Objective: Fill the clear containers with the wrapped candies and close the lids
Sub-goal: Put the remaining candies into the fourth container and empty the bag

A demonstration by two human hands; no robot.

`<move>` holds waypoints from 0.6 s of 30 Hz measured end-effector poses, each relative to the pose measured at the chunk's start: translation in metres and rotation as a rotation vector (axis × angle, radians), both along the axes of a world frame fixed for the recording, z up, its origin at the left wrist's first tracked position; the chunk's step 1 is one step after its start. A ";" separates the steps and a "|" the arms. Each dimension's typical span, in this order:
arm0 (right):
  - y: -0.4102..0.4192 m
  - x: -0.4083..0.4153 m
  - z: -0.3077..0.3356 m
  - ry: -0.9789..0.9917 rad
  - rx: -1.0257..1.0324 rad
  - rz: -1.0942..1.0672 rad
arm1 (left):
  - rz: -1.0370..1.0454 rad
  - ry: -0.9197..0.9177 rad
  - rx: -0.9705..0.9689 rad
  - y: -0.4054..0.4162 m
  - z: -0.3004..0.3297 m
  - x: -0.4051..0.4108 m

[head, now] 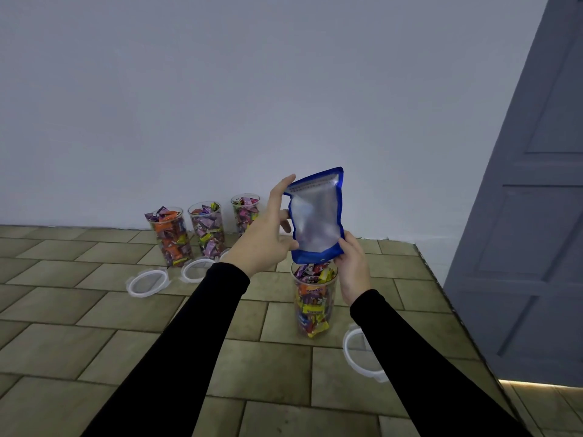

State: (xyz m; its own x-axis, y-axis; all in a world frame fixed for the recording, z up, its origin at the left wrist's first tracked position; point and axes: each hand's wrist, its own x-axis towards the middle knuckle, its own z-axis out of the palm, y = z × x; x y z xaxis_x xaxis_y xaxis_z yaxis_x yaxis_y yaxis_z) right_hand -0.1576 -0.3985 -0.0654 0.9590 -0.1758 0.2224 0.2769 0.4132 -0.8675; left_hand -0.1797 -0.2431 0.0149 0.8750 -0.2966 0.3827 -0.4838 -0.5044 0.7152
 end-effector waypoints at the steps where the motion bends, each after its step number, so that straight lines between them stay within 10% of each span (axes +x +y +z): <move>1: 0.000 -0.001 0.000 -0.006 -0.013 0.000 | 0.002 -0.012 0.030 0.001 0.001 0.000; 18: 0.000 0.000 0.003 0.044 -0.012 -0.034 | 0.019 -0.090 -0.100 0.005 -0.012 0.006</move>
State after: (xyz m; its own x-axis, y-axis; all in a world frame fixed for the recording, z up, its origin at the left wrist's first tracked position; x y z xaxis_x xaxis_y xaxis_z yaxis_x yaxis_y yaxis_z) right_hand -0.1572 -0.3985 -0.0624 0.9613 -0.2060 0.1828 0.2525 0.3937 -0.8839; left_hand -0.1734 -0.2382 0.0029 0.8405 -0.2367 0.4873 -0.5398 -0.4420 0.7164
